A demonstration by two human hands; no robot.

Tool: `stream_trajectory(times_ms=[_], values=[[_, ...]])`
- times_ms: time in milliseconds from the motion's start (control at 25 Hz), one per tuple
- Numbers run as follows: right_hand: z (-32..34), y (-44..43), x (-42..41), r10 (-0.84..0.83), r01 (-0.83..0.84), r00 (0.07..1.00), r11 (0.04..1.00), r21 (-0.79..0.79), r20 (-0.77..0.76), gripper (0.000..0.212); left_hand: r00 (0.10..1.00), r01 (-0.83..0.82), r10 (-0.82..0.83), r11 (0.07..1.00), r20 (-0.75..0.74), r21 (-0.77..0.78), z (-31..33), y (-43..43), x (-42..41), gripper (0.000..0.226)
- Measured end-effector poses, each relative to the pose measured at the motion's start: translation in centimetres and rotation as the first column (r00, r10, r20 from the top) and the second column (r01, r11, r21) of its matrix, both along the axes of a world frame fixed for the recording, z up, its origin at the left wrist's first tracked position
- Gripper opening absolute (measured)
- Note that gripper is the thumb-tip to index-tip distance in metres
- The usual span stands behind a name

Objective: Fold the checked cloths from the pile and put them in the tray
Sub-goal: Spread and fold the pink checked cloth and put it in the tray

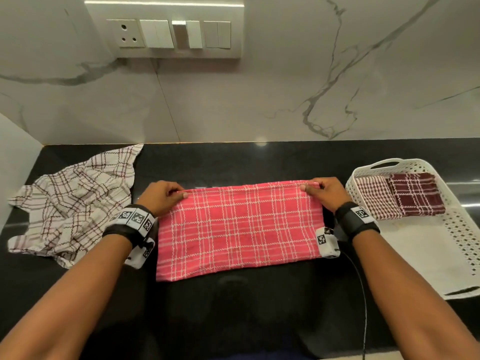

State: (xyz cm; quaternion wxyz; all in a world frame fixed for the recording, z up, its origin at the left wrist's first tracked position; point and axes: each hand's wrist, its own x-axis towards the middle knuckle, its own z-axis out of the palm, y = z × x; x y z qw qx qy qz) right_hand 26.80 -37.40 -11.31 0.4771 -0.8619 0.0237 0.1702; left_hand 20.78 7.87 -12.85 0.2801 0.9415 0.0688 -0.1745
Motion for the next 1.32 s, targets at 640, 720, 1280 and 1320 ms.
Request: stream_trajectory(times_ms=[640, 720, 1280, 1320], values=[[-1.9, 2.2, 2.5, -0.011, 0.012, 1.000, 0.847, -0.532, 0.006, 0.028, 0.981, -0.195, 0.184, 0.956, 0.068, 0.221, -1.7, 0.8, 0.1, 0.020], [-1.3, 3.2, 1.8, 0.052, 0.020, 0.996, 0.663, -0.748, 0.073, 0.052, 0.964, -0.200, 0.137, 0.940, 0.229, 0.276, -1.2, -1.2, -0.9, 0.028], [-6.5, 2.2, -10.6, 0.592, -0.551, 0.784, 0.526, -0.648, -0.187, 0.135, 0.938, 0.345, -0.308, 0.874, -0.160, 0.343, -5.3, -6.5, -12.6, 0.140], [-6.4, 1.0, -11.0, 0.563, -0.525, 0.806, 0.539, -0.659, -0.181, 0.136, 0.941, 0.338, -0.302, 0.873, -0.156, 0.352, -5.2, -5.9, -13.1, 0.140]])
